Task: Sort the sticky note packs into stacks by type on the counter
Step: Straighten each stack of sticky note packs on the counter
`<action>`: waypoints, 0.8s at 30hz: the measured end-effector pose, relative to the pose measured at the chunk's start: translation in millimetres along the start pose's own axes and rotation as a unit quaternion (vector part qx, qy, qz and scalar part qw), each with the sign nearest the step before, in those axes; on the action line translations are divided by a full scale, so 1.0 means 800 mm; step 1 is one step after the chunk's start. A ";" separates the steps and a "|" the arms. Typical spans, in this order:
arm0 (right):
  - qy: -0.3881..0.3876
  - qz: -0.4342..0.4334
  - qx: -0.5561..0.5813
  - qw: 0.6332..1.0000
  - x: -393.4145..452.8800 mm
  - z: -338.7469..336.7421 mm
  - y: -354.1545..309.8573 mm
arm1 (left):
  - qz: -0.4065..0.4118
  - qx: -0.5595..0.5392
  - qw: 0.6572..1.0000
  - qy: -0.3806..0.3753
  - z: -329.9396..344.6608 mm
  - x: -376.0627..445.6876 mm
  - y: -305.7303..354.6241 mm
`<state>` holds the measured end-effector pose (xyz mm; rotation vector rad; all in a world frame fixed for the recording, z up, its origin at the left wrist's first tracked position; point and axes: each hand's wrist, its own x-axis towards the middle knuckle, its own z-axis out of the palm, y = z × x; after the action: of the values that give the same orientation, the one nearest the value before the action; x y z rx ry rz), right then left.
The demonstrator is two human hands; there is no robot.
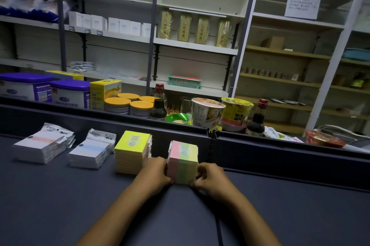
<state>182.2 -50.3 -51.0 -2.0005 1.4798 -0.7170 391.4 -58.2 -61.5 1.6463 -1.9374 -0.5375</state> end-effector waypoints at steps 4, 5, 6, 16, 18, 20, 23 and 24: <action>-0.004 -0.009 0.005 1.000 -0.003 -0.004 -0.006 | -0.004 -0.009 1.000 0.004 0.001 0.001 -0.003; 0.008 -0.010 0.025 1.000 -0.003 -0.006 -0.006 | -0.003 -0.013 1.000 0.007 0.000 0.001 -0.002; 0.025 -0.014 0.046 0.999 -0.003 -0.007 -0.006 | -0.002 -0.021 1.000 0.014 -0.001 0.001 -0.002; 0.100 -0.065 0.157 0.980 0.005 -0.015 -0.007 | 0.112 -0.081 0.984 0.116 -0.019 -0.013 0.032; 0.104 -0.066 0.157 0.980 0.006 -0.014 -0.007 | 0.112 -0.092 0.982 0.119 -0.018 -0.014 0.032; 0.108 -0.069 0.157 0.979 0.008 -0.013 -0.007 | 0.111 -0.096 0.982 0.121 -0.018 -0.014 0.032; 0.108 -0.074 0.152 0.980 0.008 -0.011 -0.006 | 0.107 -0.099 0.982 0.117 -0.017 -0.013 0.031; 0.106 -0.075 0.149 0.980 0.007 -0.012 -0.006 | 0.105 -0.099 0.983 0.117 -0.017 -0.013 0.031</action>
<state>180.4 -55.9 -40.6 -1.8608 1.2550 -1.1743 381.8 -43.3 -37.2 1.3018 -1.7942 -0.4177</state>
